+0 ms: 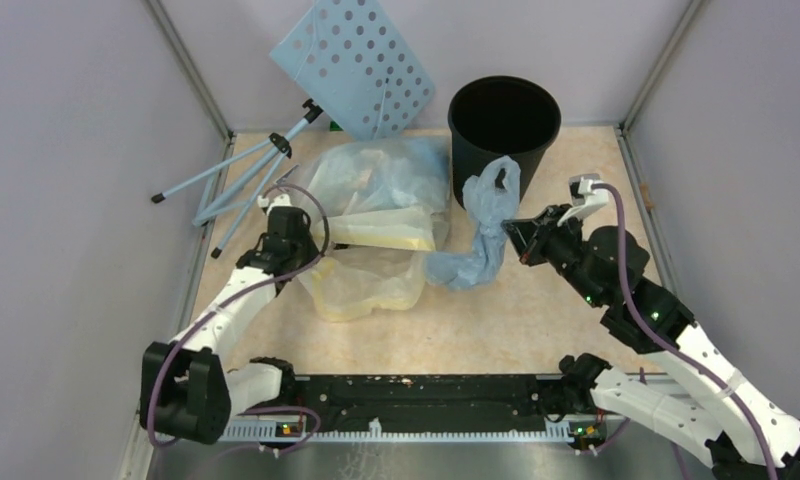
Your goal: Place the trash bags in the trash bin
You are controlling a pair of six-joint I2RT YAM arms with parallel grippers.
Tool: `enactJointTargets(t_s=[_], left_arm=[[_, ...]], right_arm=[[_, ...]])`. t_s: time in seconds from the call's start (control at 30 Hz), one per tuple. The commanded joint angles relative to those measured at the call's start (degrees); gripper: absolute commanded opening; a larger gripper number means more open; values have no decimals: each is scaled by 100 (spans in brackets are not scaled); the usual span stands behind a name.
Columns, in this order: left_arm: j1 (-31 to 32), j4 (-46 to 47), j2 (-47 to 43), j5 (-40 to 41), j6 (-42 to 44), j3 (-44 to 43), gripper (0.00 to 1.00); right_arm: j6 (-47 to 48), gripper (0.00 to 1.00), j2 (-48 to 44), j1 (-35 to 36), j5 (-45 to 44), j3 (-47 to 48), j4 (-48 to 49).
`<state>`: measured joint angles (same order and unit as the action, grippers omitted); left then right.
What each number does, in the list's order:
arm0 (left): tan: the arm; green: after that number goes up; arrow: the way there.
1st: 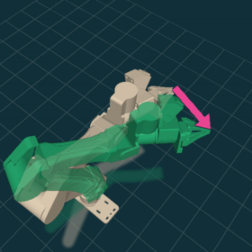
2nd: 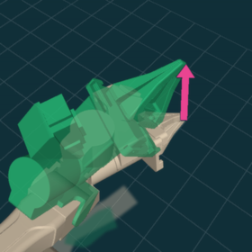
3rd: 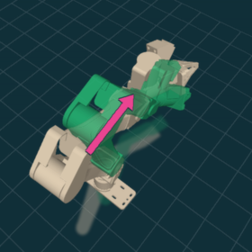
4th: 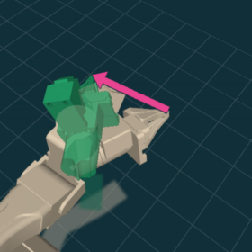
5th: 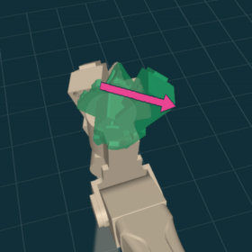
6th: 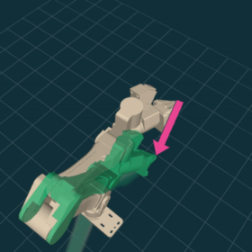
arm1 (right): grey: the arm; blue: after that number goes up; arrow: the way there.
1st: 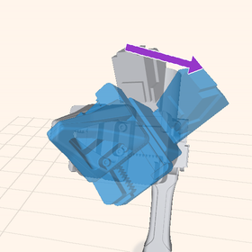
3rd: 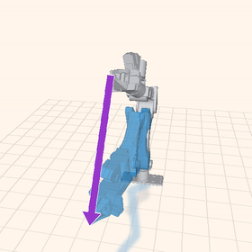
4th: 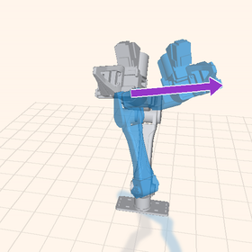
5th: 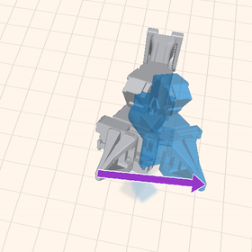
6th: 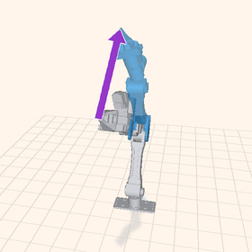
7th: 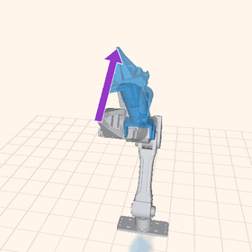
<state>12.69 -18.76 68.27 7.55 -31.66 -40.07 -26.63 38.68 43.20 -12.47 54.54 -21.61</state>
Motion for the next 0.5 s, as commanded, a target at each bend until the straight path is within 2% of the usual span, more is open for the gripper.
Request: enactJointTargets(t_s=[0.0, 0.07, 0.1, 0.13, 0.17, 0.2, 0.23, 0.3, 0.4, 0.43, 0.47], left_arm=[[-330, -254, -541, 717, -232, -265, 0], [-337, -347, -780, 987, -296, -341, 0], [-337, -381, -905, 1097, -296, -380, 4], [-337, -402, -1037, 1149, -215, -482, 13], [-337, -401, -1173, 1081, -33, -597, 27], [-333, -374, -1279, 844, 317, -725, 43], [-324, -320, -1376, 559, 588, -894, 63], [-320, -467, -1486, 196, 735, -1278, 79], [-311, -486, -1563, -408, 826, -1750, 89], [-306, -340, -1558, -820, 856, -1825, 89], [-303, -116, -1510, -1696, 888, -1839, 88]], right_arm=[[-39, 0, 3, -23, -630, -293, -119], [13, 0, 162, -22, -398, -317, -67], [17, 0, 235, -23, -297, -340, -19], [18, 0, 323, -27, -231, -378, 39], [17, 0, 375, -22, -161, -432, 109], [13, 0, 422, -27, -75, -495, 213], [40, 0, 481, -26, 40, -568, 330], [84, 0, 650, -23, 311, -689, 519], [34, 0, 1085, -22, 773, -815, 796], [16, 0, 1255, -22, 1035, -834, 921], [2, 0, 1428, -27, 1297, -854, 1096]])
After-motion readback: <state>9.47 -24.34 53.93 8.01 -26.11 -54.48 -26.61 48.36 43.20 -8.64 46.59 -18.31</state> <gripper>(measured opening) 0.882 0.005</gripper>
